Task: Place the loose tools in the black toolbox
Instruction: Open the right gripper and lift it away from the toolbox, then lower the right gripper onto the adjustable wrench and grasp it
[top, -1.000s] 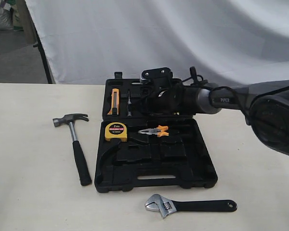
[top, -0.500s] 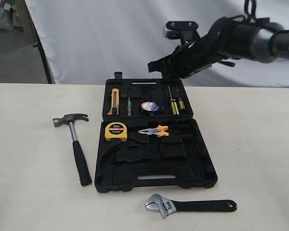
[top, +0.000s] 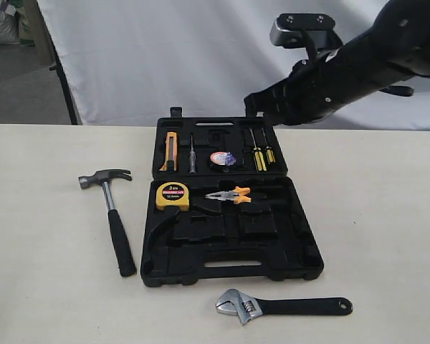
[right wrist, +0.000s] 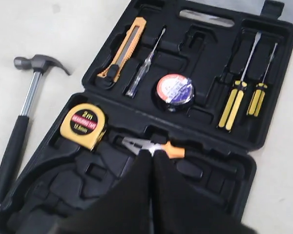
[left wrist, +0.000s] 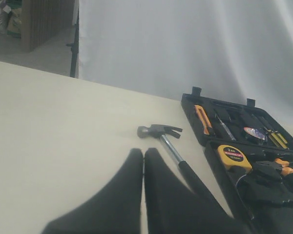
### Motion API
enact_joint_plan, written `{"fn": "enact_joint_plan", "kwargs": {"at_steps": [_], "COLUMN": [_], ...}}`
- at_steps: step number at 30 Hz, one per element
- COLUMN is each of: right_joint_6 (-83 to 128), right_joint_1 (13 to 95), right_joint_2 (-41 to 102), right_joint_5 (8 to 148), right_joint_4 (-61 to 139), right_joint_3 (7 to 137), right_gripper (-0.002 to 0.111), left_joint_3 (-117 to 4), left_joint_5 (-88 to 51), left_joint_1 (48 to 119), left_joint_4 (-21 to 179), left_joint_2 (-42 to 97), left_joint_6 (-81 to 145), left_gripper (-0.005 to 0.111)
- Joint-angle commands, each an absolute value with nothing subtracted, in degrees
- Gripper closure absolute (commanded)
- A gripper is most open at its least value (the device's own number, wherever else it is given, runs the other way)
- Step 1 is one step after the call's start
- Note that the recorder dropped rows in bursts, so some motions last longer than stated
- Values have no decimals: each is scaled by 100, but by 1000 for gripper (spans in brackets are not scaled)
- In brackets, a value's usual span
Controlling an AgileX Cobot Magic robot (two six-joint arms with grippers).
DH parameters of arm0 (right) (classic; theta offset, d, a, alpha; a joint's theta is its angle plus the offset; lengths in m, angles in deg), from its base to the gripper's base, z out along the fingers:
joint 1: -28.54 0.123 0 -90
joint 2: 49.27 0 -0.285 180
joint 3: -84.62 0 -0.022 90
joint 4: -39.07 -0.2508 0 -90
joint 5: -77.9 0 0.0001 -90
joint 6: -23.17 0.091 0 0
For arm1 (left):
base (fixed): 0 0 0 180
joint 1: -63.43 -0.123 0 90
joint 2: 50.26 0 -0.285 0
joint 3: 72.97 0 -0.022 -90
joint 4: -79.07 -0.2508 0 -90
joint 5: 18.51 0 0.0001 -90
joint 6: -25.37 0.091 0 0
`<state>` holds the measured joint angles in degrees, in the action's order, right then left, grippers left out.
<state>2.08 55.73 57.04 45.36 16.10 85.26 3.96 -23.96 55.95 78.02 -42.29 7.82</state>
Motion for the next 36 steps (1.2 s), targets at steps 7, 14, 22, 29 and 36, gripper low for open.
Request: {"fn": "enact_joint_plan", "kwargs": {"at_steps": [7,14,22,29,36], "right_joint_6": [-559,-158,-651,-1287,-1397], "right_joint_1": [7089,7549,7549,7549,7549], "right_joint_2": [4830,4931,5629,6074,6493], "right_joint_5": [4448,4950,4704,4607,5134], "right_joint_4": [1664,1792,2063,2140,2149], "right_joint_3": [6401,6029,6029,6029,6029], "right_gripper": [108,25,14,14,14], "left_joint_3": [381,381,381,381,381], "left_joint_5": [-2355,-2355,-2355,-2355,-2355], "left_joint_1": [5450,5450,5450,5450,5450], "left_joint_4": [7776,7776,7776,7776,7776], "left_joint_2": [-4248,-4248,-4248,-4248,-4248], "left_joint_6": [754,754,754,754,754], "left_gripper": [106,106,106,106,106]}}
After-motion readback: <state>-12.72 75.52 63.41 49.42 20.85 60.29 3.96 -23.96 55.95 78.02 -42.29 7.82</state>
